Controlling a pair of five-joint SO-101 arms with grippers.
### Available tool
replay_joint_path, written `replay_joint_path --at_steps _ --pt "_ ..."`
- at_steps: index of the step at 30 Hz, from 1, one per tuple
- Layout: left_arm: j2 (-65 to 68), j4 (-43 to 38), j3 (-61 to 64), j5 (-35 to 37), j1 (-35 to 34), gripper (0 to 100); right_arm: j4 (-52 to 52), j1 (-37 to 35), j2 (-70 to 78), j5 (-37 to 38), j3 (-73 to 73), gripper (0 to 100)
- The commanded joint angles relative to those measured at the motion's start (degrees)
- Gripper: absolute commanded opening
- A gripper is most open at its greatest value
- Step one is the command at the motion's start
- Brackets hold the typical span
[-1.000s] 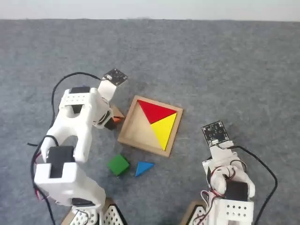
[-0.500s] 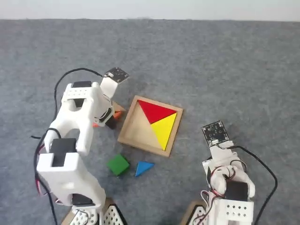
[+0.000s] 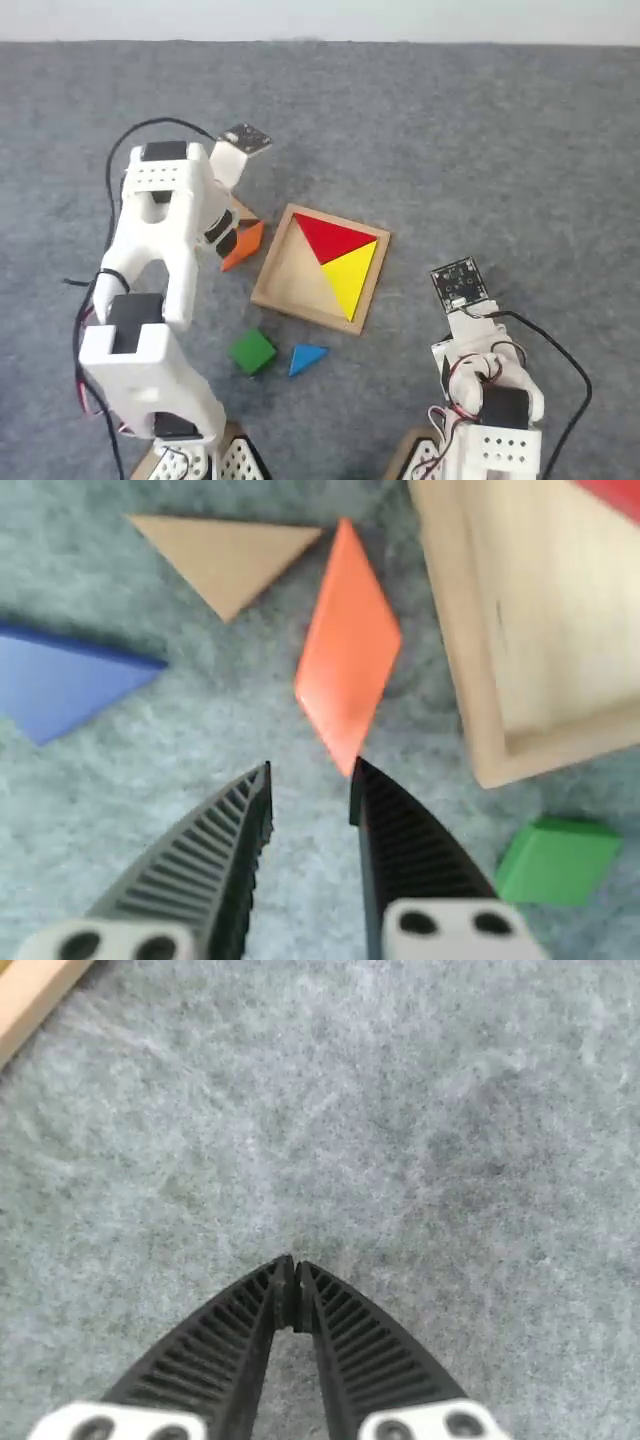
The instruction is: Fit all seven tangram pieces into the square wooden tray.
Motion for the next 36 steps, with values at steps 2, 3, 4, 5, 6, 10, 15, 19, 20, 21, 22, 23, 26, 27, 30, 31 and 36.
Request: replay_joint_path --at_steps 2,3,4,5,6,10,15,19,20,21,22,23,26,27,30,31,36 --pt "-0.44 -1.23 -2.42 1.32 4.75 12 0.13 -0.22 -0.92 0.44 0.97 0.8" --pt "-0.44 -1.93 -1.80 1.32 5.63 12 0.13 -0.22 -0.92 0.44 0.97 0.8" --pt "-0.62 -2.99 -0.84 1.32 6.33 12 0.13 -0.22 -0.92 0.44 0.97 0.8" --pt "-0.62 -4.31 0.40 1.32 7.03 12 0.13 -0.22 -0.92 0.44 0.97 0.8" --pt "-0.62 -5.71 1.54 1.32 7.56 12 0.13 -0.22 -0.92 0.44 0.97 0.8" --pt "-0.09 -11.78 6.73 1.41 7.47 12 0.13 -0.22 -0.92 0.44 0.97 0.8" --pt "-0.09 -16.09 10.59 1.23 6.51 12 0.13 -0.22 -0.92 0.44 0.97 0.8" --pt "0.00 -16.62 10.77 1.05 4.48 15 0.13 -0.22 -0.92 0.44 0.97 0.8" --pt "0.00 -16.62 10.86 1.05 4.22 16 0.13 -0.22 -0.92 0.44 0.97 0.8" --pt "0.00 -16.62 11.12 1.05 3.69 17 0.13 -0.22 -0.92 0.44 0.97 0.8" --pt "0.00 -16.70 11.30 1.05 3.52 18 0.13 -0.22 -0.92 0.44 0.97 0.8" --pt "0.00 -16.70 11.30 0.97 3.16 18 0.13 -0.22 -0.92 0.44 0.97 0.8" --pt "0.00 -16.70 11.30 0.97 2.90 18 0.13 -0.22 -0.92 0.44 0.97 0.8" --pt "0.00 -16.70 11.38 0.97 2.99 18 0.13 -0.22 -0.92 0.44 0.97 0.8" --pt "0.88 -17.49 11.38 1.05 3.34 18 0.13 -0.22 -0.92 0.44 0.97 0.8" --pt "1.93 -18.20 11.30 1.05 3.34 18 0.13 -0.22 -0.92 0.44 0.97 0.8" --pt "4.84 -17.05 8.75 1.23 2.99 18 0.13 -0.22 -0.92 0.44 0.97 0.8"
